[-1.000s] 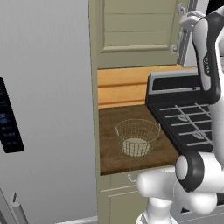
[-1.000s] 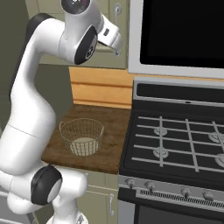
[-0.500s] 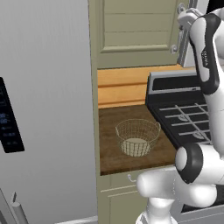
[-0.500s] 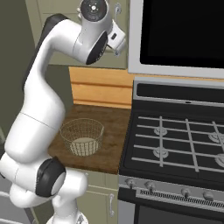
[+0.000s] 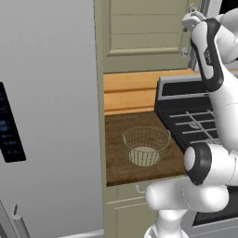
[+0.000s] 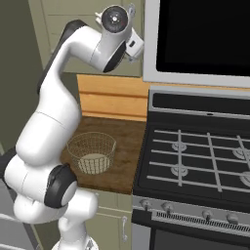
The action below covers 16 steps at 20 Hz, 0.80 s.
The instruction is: Open the cabinet, pick up the bread from the cabinet and place it in the basket. Then move the basket to the dining counter.
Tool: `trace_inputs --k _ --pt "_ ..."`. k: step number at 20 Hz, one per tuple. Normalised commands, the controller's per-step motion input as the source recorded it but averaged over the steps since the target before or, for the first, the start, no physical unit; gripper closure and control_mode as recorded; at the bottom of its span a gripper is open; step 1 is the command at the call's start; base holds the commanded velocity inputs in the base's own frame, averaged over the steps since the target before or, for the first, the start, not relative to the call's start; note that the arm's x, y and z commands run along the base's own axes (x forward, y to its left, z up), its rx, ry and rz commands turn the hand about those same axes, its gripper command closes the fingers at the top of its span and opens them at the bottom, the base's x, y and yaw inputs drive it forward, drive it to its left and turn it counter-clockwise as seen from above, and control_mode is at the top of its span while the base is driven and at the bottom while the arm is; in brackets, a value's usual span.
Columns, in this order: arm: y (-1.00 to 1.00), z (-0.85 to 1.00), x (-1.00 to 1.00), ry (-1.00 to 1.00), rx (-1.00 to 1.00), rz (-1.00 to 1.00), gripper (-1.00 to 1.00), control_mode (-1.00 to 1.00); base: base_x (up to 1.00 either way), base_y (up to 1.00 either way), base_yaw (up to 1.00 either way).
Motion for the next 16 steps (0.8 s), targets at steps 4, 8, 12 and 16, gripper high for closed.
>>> trace_inputs --k 4,8,12,16 --pt "-0.01 0.00 0.51 -0.03 0.00 0.00 -1.00 -1.00 0.00 0.00 0.00" --pt "-0.10 0.00 0.25 -0.02 0.00 0.00 -1.00 -1.00 0.00 0.00 0.00" --pt "-0.05 0.00 0.21 -0.03 0.00 0.00 -1.00 -1.00 0.00 0.00 0.00" --pt "-0.01 0.00 0.08 -0.06 0.00 0.00 -1.00 -1.00 0.00 0.00 0.00"
